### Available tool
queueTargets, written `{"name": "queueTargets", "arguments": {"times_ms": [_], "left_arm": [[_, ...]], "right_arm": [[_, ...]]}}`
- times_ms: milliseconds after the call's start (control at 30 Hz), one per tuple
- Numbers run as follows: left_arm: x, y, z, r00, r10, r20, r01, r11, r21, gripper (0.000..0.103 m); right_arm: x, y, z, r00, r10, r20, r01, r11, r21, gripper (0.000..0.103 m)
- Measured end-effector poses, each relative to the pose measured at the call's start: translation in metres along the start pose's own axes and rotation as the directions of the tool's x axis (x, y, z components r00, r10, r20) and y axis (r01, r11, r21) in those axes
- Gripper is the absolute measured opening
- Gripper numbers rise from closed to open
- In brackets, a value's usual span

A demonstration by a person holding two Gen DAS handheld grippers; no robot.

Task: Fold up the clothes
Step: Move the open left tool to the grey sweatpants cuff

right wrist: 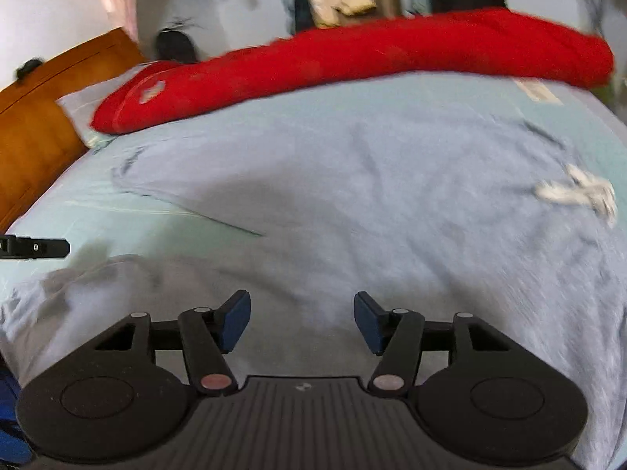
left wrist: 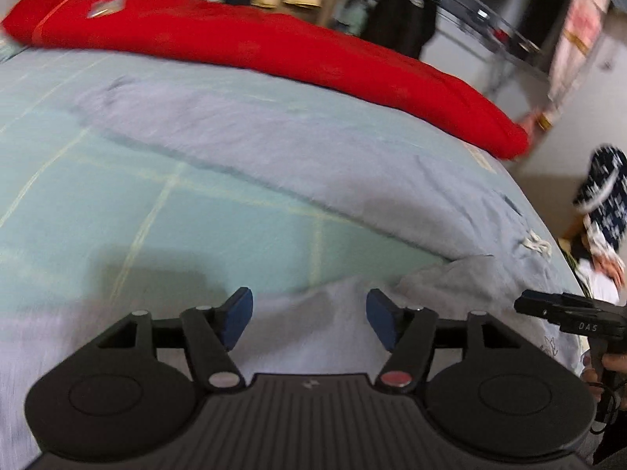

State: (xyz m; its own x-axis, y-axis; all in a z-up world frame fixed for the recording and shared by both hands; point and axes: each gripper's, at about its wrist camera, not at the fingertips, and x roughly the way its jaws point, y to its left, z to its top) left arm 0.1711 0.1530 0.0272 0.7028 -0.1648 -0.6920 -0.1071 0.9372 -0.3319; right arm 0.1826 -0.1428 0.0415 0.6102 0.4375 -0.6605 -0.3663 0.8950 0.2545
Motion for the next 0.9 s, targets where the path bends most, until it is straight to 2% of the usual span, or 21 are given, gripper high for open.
{"name": "queueTargets", "arguments": {"times_ms": [167, 267, 367, 500, 600, 800, 900], "left_arm": [[-0.011, 0.007, -0.034, 0.996, 0.073, -0.051, -0.076, 0.995, -0.067, 0.064], [-0.012, 0.005, -0.051, 0.995, 0.066, -0.079, -0.075, 0.992, -0.105, 0.066], [-0.004, 0.005, -0.07, 0.99, 0.098, -0.096, -0.114, 0.978, -0.176, 0.066], [-0.013, 0.002, -0.082, 0.99, 0.128, -0.066, -0.14, 0.957, -0.255, 0.067], [-0.022, -0.003, -0.082, 0.98, 0.192, -0.05, -0.198, 0.94, -0.277, 0.067], [-0.044, -0.01, -0.079, 0.96, 0.279, 0.012, -0.259, 0.905, -0.337, 0.067], [-0.062, -0.005, -0.08, 0.94, 0.337, 0.052, -0.295, 0.881, -0.371, 0.067]], "right_arm": [[-0.003, 0.035, -0.001, 0.996, 0.086, 0.025, -0.083, 0.993, -0.086, 0.066], [-0.001, 0.04, -0.005, 0.99, 0.143, 0.003, -0.141, 0.984, -0.104, 0.067], [-0.001, 0.036, -0.009, 0.986, 0.165, -0.03, -0.168, 0.978, -0.125, 0.068], [0.002, 0.016, -0.015, 0.983, 0.155, -0.095, -0.166, 0.978, -0.127, 0.071], [0.009, -0.001, -0.02, 0.977, 0.149, -0.149, -0.168, 0.979, -0.117, 0.071], [0.011, -0.014, -0.009, 0.954, 0.249, -0.168, -0.266, 0.96, -0.089, 0.072], [0.012, -0.01, 0.005, 0.947, 0.286, -0.146, -0.304, 0.945, -0.119, 0.071]]}}
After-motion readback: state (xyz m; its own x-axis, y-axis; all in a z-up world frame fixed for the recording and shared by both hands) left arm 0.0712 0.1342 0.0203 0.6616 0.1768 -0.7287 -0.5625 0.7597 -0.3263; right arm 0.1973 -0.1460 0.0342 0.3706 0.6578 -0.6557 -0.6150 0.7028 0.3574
